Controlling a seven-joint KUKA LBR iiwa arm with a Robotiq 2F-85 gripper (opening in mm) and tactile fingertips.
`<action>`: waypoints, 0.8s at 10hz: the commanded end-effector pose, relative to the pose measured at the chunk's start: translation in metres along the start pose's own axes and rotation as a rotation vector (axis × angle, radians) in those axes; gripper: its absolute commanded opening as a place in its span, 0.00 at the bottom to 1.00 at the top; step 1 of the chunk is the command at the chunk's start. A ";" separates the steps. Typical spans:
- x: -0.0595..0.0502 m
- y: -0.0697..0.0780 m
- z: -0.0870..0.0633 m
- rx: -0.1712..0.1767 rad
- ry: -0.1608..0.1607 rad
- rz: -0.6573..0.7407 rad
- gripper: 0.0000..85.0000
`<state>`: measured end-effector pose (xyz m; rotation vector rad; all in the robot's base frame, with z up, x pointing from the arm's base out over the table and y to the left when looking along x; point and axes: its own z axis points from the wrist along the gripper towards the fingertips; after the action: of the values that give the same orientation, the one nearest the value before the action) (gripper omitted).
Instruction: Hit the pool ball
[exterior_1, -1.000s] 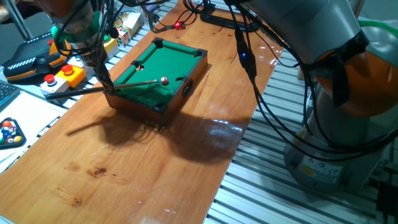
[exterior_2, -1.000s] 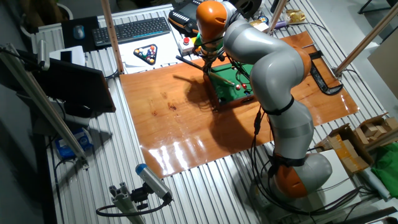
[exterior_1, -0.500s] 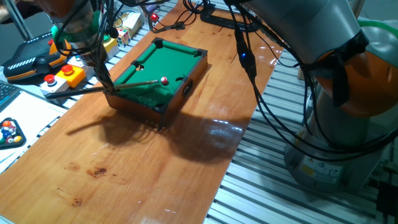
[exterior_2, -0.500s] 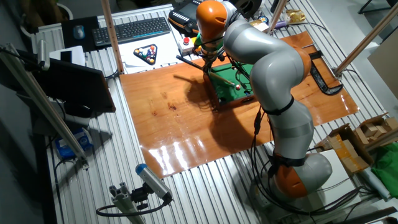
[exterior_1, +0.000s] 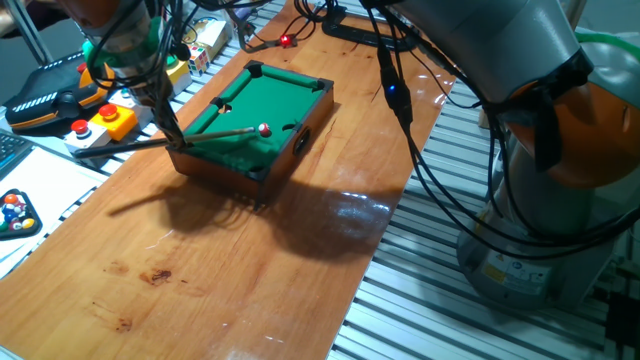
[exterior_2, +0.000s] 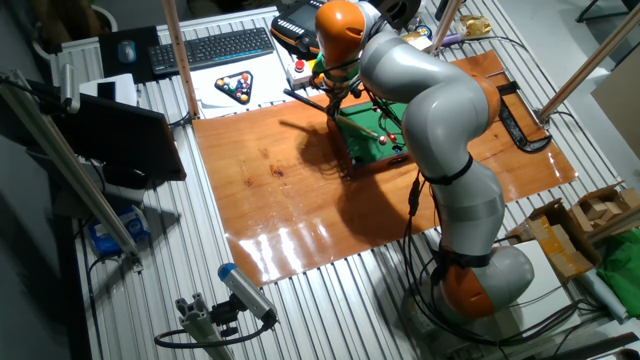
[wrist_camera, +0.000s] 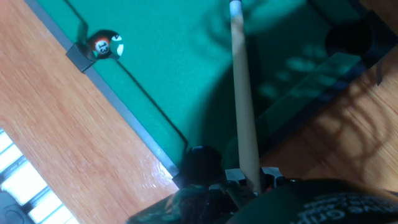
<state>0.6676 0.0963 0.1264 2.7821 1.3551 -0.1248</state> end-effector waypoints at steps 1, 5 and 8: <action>0.000 0.000 0.000 0.000 0.000 0.001 0.01; -0.002 0.001 0.001 0.006 0.003 0.004 0.01; -0.002 0.002 0.002 0.008 0.002 0.006 0.01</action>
<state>0.6673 0.0933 0.1249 2.7938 1.3503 -0.1265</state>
